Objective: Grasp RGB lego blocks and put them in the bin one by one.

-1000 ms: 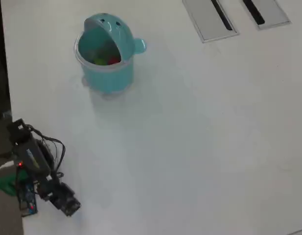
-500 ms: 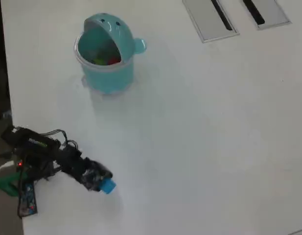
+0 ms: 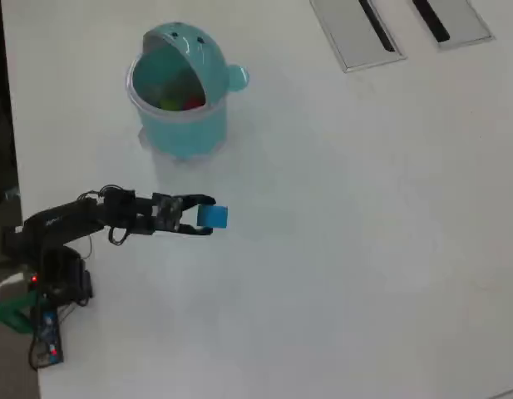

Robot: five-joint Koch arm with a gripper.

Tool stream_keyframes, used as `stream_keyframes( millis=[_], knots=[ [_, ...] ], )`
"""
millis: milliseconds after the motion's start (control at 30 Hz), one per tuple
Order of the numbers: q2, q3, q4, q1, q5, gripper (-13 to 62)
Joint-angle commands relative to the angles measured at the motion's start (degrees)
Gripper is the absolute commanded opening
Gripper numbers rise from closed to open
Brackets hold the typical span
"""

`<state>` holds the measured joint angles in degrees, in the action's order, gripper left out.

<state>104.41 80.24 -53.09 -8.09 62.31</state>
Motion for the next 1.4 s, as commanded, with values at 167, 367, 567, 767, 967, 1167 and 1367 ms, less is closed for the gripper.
stream_keyframes(
  millis=[167,367,567,767,967,1167,1367],
  knots=[
    [6.86,1.58,10.55,14.68,7.03,-7.0],
    [13.01,10.11,16.52,23.64,10.02,-7.1],
    [11.16,8.7,21.97,32.7,16.17,-7.0],
    [-2.46,-1.14,39.11,47.02,19.25,-7.0],
    [-16.7,-9.93,42.63,57.13,22.41,-7.1],
    [-22.76,-14.85,42.54,57.04,23.99,-6.9],
    [-24.52,-12.74,45.26,55.46,26.19,10.5]
  ],
)
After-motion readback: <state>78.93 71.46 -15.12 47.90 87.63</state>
